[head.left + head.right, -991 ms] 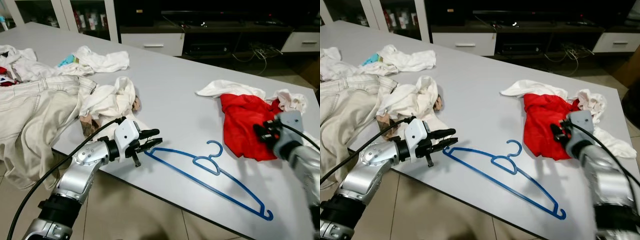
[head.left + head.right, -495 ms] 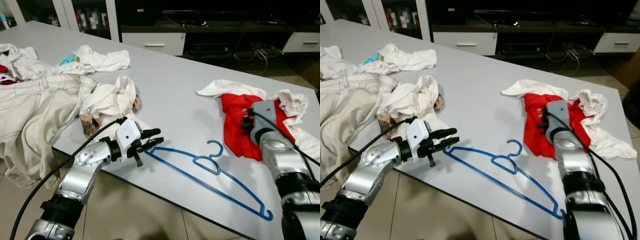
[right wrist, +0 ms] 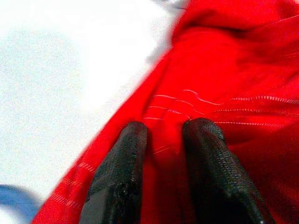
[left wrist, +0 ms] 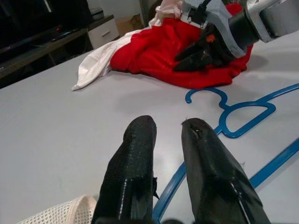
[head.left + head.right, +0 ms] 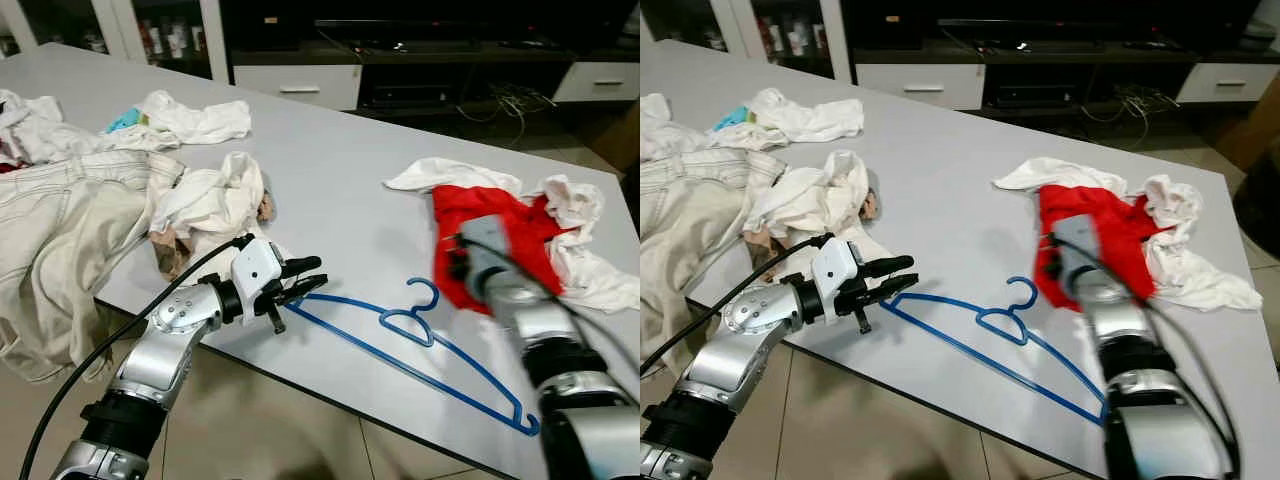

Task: Hang hanger

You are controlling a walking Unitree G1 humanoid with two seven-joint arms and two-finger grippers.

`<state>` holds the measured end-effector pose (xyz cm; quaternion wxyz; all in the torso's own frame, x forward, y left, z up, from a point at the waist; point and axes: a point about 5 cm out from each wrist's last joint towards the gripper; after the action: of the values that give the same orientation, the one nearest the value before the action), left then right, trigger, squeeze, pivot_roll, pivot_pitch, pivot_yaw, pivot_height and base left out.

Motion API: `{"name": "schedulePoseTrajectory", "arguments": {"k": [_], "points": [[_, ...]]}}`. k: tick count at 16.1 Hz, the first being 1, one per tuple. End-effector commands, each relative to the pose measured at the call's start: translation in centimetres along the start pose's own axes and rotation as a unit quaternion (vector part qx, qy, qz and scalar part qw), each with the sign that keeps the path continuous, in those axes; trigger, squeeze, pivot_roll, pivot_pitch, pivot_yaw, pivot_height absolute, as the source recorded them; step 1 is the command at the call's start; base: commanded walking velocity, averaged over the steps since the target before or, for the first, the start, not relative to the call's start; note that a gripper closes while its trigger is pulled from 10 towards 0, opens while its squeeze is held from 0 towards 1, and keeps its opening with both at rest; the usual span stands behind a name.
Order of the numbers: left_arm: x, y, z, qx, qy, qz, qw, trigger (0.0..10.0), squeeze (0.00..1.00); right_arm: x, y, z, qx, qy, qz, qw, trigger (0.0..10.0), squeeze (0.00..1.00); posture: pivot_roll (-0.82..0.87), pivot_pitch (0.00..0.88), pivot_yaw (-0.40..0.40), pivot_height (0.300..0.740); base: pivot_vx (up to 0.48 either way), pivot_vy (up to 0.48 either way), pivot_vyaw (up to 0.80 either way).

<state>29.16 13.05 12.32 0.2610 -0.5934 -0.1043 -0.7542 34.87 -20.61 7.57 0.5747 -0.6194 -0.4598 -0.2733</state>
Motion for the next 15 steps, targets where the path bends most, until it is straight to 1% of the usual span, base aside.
{"name": "schedulePoseTrajectory", "arguments": {"k": [1, 2, 4, 5, 8, 10, 11, 13, 14, 15], "points": [[0.3, 0.1, 0.2, -0.002, 0.009, -0.001, 1.000, 10.0, 0.00, -0.1, 0.1, 1.0, 0.038, 0.008, 0.006, 0.999, 10.0, 0.00, -0.03, 0.000, -0.044, 0.740, 0.000, 0.000, 0.00], [0.4, 0.2, 0.1, -0.003, 0.009, -0.002, 1.000, 10.0, 0.00, 0.1, 0.2, 1.6, 0.055, 0.012, 0.003, 0.998, 10.0, 0.00, -0.03, 0.000, -0.044, 0.740, 0.000, 0.000, 0.00], [0.4, 0.3, 0.1, -0.005, 0.009, -0.003, 1.000, 10.0, 0.00, 0.7, 0.1, 3.2, 0.110, 0.028, -0.007, 0.994, 10.0, 0.00, -0.04, 0.000, -0.042, 0.740, 0.000, 0.000, 0.00], [0.4, 0.3, 0.1, -0.005, 0.009, -0.003, 1.000, 10.0, 0.00, 0.8, 0.1, 3.6, 0.122, 0.031, -0.010, 0.992, 10.0, 0.00, -0.04, 0.000, -0.044, 0.740, 0.000, 0.000, 0.00], [0.4, 0.4, 0.1, -0.002, 0.008, -0.005, 1.000, 10.0, 0.00, 1.8, -0.4, 6.1, 0.201, 0.041, -0.032, 0.978, 10.0, 0.00, -0.03, 0.000, -0.050, 0.740, 0.000, 0.000, 0.00], [0.4, 0.5, 0.0, -0.002, 0.008, -0.005, 1.000, 10.0, 0.00, 2.7, -0.5, 6.5, 0.199, 0.042, -0.046, 0.978, 10.0, 0.00, -0.03, 0.000, -0.050, 0.740, 0.000, 0.000, 0.00], [0.4, 0.5, 0.0, -0.002, 0.008, -0.006, 1.000, 10.0, 0.00, 3.0, -0.5, 6.4, 0.193, 0.040, -0.052, 0.979, 10.0, 0.00, -0.03, 0.000, -0.050, 0.740, 0.000, 0.000, 0.00], [0.4, 0.5, 0.0, -0.003, 0.008, -0.006, 1.000, 10.0, 0.00, 5.3, -0.6, 4.6, 0.130, 0.051, -0.117, 0.983, 10.0, 0.00, -0.04, 0.000, -0.048, 0.740, 0.000, 0.000, 0.00], [0.4, 0.5, 0.0, -0.003, 0.009, -0.006, 1.000, 10.0, 0.00, 6.1, -0.8, 3.6, 0.100, 0.059, -0.144, 0.983, 10.0, 0.00, -0.04, 0.000, -0.048, 0.740, 0.000, 0.000, 0.00], [0.4, 0.6, 0.0, -0.003, 0.009, -0.006, 1.000, 10.0, 0.00, 6.7, -0.9, 2.9, 0.082, 0.074, -0.159, 0.981, 10.0, 0.00, -0.04, 0.000, -0.048, 0.740, 0.000, 0.000, 0.00]]}}
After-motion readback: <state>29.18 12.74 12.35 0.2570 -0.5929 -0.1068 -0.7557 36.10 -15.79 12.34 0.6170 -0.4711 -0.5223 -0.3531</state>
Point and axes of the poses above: a point about 5 cm out from each wrist's last joint towards the gripper, its own y axis pointing out of the wrist towards the gripper, its own x axis along the axis of the wrist's last joint, z = x × y
